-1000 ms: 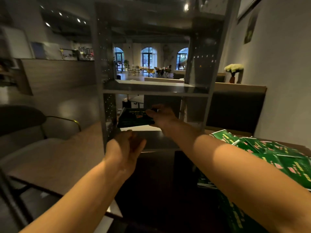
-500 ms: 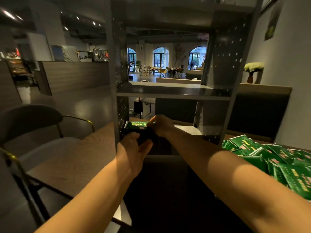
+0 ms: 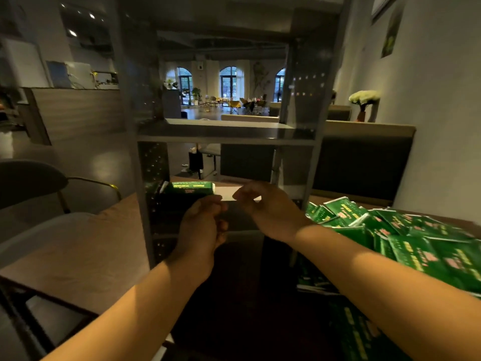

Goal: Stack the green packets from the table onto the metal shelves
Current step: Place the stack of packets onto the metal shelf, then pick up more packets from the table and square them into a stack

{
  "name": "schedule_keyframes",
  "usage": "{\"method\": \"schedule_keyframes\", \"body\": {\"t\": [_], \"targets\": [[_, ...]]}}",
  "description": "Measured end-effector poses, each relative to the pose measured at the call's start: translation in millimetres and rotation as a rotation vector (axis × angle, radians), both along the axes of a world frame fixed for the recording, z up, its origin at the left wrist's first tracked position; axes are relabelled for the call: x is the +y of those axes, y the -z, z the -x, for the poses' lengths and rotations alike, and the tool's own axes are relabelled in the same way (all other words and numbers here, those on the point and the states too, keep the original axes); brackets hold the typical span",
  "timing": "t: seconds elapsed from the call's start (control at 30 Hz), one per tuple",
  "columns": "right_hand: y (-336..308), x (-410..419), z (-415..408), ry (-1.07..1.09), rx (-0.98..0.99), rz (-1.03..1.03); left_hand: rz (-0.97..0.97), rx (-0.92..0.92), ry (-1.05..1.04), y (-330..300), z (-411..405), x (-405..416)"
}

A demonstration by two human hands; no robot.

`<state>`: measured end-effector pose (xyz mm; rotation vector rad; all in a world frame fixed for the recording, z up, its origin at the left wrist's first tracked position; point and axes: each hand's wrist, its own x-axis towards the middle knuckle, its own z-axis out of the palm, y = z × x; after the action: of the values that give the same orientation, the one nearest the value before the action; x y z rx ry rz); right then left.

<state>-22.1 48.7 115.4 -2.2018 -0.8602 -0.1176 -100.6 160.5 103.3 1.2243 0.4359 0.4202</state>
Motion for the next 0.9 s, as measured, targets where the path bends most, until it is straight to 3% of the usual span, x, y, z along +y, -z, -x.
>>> {"method": "schedule_keyframes", "body": {"t": [0.13, 0.33, 0.4, 0.7, 0.9], "targets": [[11.4, -67.9, 18.2, 0.065, 0.098, -0.134, -0.220, 0.010, 0.122, 6.6, 3.2, -43.8], [26.0, -169.7, 51.4, 0.263, 0.131, -0.096, -0.423, 0.034, 0.504, 42.1, 0.9, -111.5], [36.5, -197.7, 58.6, 0.350, 0.135, -0.064, -0.617, -0.015, 0.595, 63.3, 0.5, -130.6], [82.9, -265.2, 79.6, 0.528, 0.093, 0.330, -1.590, -0.040, 0.750, 106.3, -0.7, -175.6], [112.6, -261.9, 88.1, 0.639, 0.160, 0.489, -1.739, 0.004, 0.722, 117.0, -3.6, -182.3]]}}
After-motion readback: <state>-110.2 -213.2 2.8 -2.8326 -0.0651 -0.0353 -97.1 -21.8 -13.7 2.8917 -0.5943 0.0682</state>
